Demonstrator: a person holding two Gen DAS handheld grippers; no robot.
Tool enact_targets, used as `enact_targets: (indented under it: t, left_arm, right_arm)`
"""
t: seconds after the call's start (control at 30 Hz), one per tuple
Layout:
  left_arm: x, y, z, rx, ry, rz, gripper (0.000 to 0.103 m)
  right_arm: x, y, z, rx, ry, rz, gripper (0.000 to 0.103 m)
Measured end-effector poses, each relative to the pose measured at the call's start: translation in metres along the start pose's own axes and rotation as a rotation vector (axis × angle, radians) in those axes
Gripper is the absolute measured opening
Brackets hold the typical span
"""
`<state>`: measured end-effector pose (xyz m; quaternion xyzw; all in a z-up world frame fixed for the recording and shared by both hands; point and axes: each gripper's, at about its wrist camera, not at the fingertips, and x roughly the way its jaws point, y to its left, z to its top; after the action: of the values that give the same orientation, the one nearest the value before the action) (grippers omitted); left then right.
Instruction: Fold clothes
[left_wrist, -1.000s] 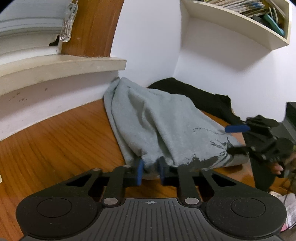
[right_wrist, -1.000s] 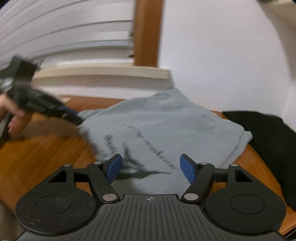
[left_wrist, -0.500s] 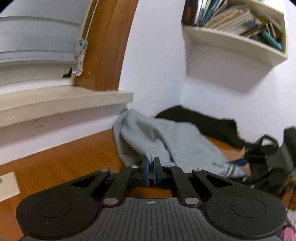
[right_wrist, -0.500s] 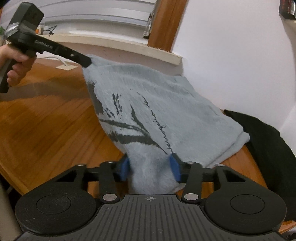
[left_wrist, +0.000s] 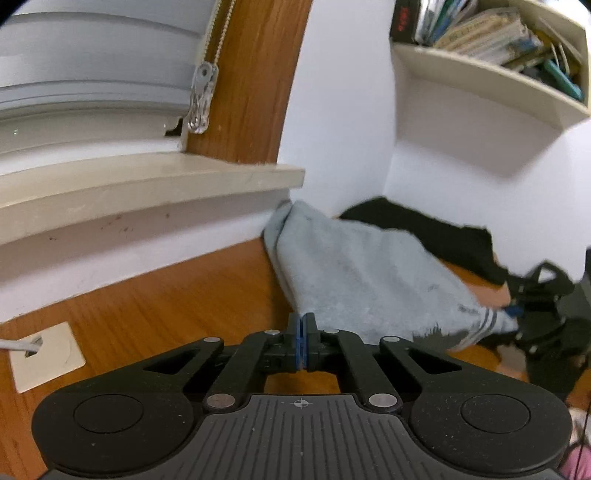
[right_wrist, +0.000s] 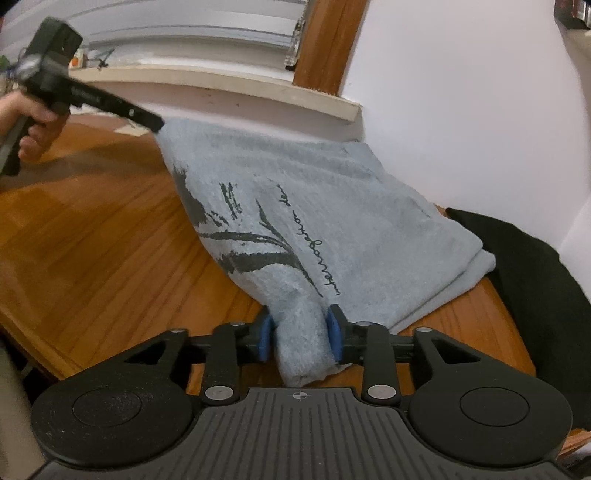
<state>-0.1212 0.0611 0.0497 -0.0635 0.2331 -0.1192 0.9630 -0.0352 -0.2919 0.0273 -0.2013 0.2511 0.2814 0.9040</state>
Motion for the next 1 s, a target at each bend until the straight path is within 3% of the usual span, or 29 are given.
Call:
enact_targets:
  t: [0.23, 0.37, 0.5, 0.63, 0.73, 0.87, 0.93, 1.0]
  left_arm:
    - [-0.004, -0.002, -0.005, -0.004, 0.011, -0.022, 0.032]
    - [0.001, -0.013, 0.001, -0.037, -0.028, -0.092, 0.050]
    - [0.012, -0.031, 0.004, -0.024, -0.025, -0.086, 0.061]
    - [0.026, -0.048, 0.003, -0.041, 0.006, -0.089, 0.068]
    - [0.039, -0.063, 0.002, -0.012, 0.040, -0.055, 0.073]
    - [0.045, -0.073, 0.002, -0.050, 0.038, -0.075, 0.077]
    - [0.046, -0.075, 0.002, -0.092, 0.029, -0.080, 0.079]
    - [0.046, -0.075, 0.001, -0.136, 0.027, -0.093, 0.080]
  right_arm:
    - [-0.023, -0.001, 0.006, 0.030, -0.094, 0.016, 0.050]
    - [-0.024, -0.005, 0.015, 0.079, -0.161, 0.035, 0.057]
    - [-0.011, -0.002, 0.014, 0.081, -0.153, 0.063, 0.058]
    - [0.003, 0.016, 0.009, -0.049, -0.101, 0.052, 0.060]
    - [0.012, 0.033, 0.012, -0.230, -0.074, 0.023, 0.073]
    - [0.022, 0.031, 0.029, -0.296, -0.013, 0.005, 0.071]
    - [0.025, 0.027, 0.033, -0.308, 0.008, 0.017, 0.065]
    - [0.025, 0.028, 0.036, -0.325, 0.037, 0.042, 0.042]
